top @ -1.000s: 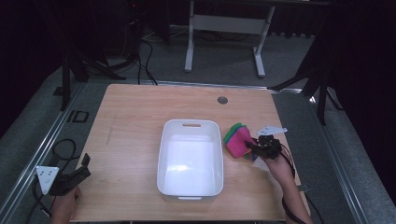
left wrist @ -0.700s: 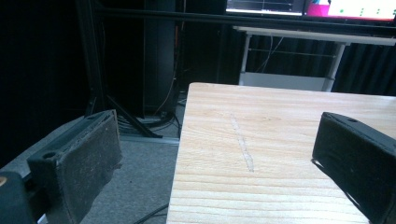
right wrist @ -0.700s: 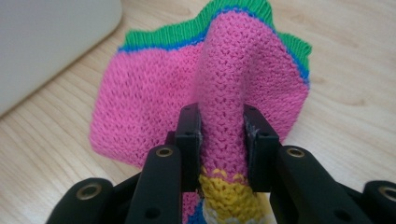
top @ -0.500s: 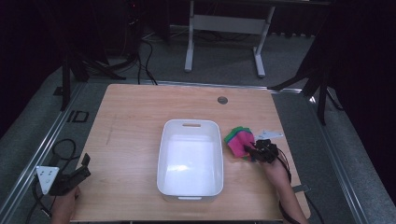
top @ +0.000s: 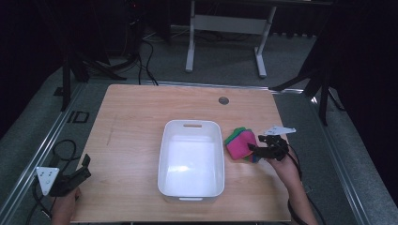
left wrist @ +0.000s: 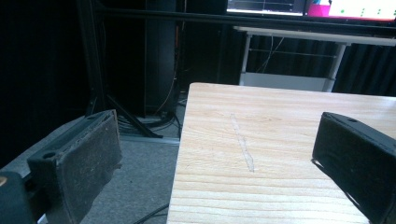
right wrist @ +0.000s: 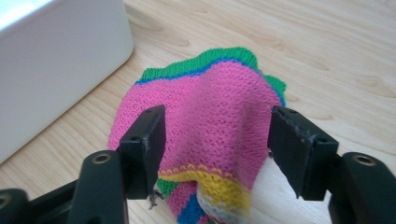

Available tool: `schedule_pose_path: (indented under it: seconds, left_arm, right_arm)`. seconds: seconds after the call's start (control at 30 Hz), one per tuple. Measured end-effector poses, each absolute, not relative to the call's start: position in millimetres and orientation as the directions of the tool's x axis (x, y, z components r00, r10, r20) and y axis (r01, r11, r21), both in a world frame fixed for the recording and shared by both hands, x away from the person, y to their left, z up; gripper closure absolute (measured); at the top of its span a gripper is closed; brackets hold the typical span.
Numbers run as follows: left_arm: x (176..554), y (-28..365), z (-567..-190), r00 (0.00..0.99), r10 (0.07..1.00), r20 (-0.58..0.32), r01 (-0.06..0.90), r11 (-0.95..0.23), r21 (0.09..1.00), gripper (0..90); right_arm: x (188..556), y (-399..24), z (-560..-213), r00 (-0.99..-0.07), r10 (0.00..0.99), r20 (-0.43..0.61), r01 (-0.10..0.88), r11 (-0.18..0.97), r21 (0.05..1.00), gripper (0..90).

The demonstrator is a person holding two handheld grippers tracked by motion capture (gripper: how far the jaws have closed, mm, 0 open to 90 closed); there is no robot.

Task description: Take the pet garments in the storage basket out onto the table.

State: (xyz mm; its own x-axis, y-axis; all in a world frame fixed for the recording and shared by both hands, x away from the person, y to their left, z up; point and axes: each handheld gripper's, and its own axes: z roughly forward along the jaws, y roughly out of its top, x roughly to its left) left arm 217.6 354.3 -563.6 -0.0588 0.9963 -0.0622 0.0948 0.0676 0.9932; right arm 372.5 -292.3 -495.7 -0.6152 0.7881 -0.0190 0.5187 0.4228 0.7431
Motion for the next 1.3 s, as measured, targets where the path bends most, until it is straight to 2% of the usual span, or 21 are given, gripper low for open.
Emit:
schedule_pose_path:
  seconds: [0.03,0.27,0.3,0.47,0.77,1.3]
  left_arm:
    - [217.6,354.3,-563.6,-0.059,0.996,-0.063,0.095,0.068,0.993,1.8]
    - [217.5,354.4,-563.6,-0.059,0.996,-0.064,0.093,0.069,0.993,1.8]
    - [217.6,354.5,-563.6,-0.059,0.996,-0.066,0.094,0.071,0.993,1.8]
    - [217.6,354.3,-563.6,-0.058,0.996,-0.064,0.093,0.069,0.993,1.8]
    - [217.4,354.3,-563.6,-0.058,0.996,-0.063,0.092,0.068,0.993,1.8]
    - [217.4,354.0,-563.6,-0.060,0.996,-0.060,0.093,0.066,0.993,1.8]
  right_arm:
    - [370.4,-295.6,-491.9,-0.600,0.799,-0.031,0.518,0.418,0.747,32.7]
    - [366.0,-311.4,-489.5,-0.568,0.823,-0.008,0.527,0.371,0.764,26.2]
    - [363.8,-317.3,-490.6,-0.551,0.834,-0.025,0.519,0.366,0.772,21.6]
    - [358.5,-331.7,-495.6,-0.544,0.839,-0.007,0.522,0.346,0.780,13.5]
    - [347.3,-355.1,-510.4,-0.453,0.891,0.003,0.512,0.258,0.819,13.5]
    - [318.7,-387.0,-535.8,-0.346,0.938,0.010,0.528,0.185,0.829,13.9]
